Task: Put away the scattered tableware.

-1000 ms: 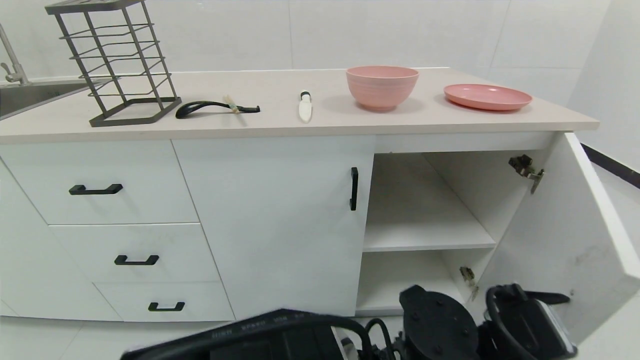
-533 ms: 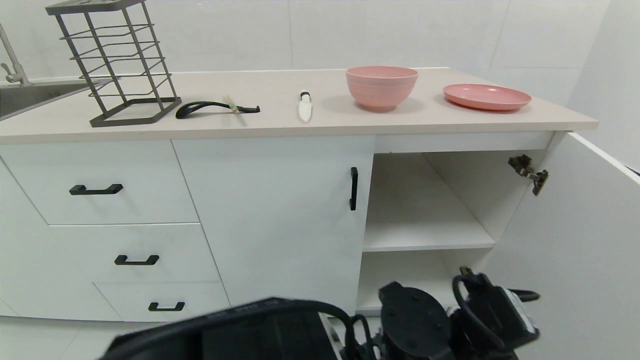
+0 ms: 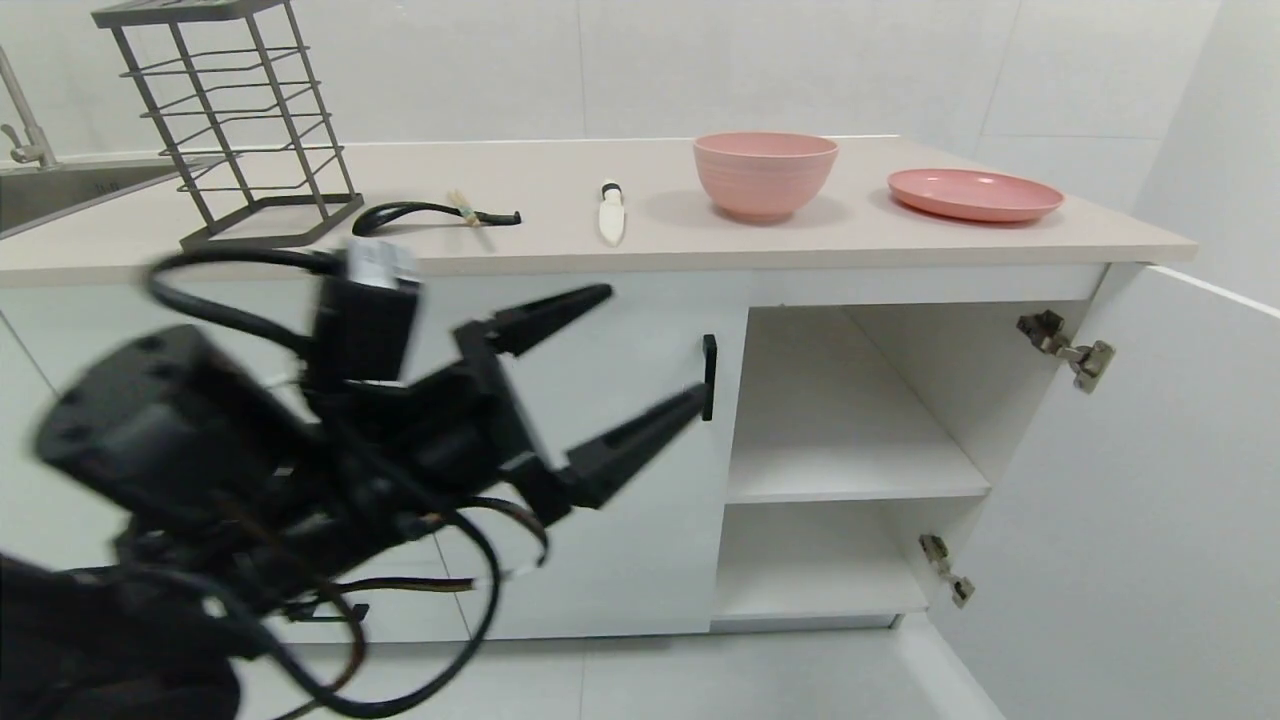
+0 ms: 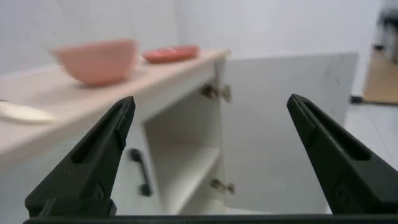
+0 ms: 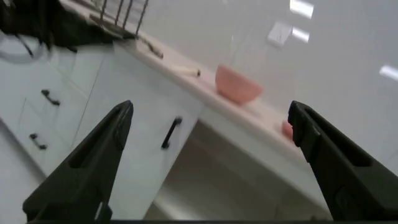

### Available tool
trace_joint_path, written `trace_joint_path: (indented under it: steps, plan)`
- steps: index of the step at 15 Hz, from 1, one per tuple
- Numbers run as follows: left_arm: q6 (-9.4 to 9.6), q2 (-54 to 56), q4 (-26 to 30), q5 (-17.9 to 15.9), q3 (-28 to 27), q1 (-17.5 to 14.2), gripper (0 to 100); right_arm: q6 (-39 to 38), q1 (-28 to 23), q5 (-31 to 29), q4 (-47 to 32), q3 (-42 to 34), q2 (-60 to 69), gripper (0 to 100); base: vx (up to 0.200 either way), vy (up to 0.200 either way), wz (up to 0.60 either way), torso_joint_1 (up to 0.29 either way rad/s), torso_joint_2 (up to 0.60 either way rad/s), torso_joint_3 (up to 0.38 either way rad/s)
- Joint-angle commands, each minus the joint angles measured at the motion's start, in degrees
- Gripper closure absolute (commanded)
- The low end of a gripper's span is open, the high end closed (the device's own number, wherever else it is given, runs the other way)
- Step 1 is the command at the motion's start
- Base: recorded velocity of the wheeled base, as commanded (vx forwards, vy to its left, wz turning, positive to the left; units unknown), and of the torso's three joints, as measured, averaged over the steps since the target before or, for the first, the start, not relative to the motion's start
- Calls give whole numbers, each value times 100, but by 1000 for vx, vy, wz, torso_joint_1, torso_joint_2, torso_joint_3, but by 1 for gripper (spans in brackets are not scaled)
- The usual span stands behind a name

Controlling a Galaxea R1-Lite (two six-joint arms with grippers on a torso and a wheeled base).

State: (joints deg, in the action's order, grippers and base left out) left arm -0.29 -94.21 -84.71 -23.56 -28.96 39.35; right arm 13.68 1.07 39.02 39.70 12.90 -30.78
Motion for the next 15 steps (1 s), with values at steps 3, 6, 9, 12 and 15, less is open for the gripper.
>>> trace_joint_path:
  steps: [3,6,9,12,15]
  plan:
    - [-683,5404,2996,10,1771,-2590,0,-14,-301,-193,-1606,-384,1496,0,0,0,0,0,0,0]
    - [-665,6793,4885,19,1807,-3267,0,-85,-301,-237,-2046,-965,2313,0,0,0,0,0,0,0]
    - [-656,7496,5334,19,2290,-3874,0,-454,-186,-729,-2635,-1290,2823,0,0,0,0,0,0,0]
    - [-331,8313,6116,10,2879,-4489,0,-665,-116,-1468,-3672,-1290,3078,0,0,0,0,-1,-1,17]
    - [504,8885,7786,80,2888,-4498,0,-788,-116,-1960,-3680,-1290,3078,0,0,0,0,0,0,0]
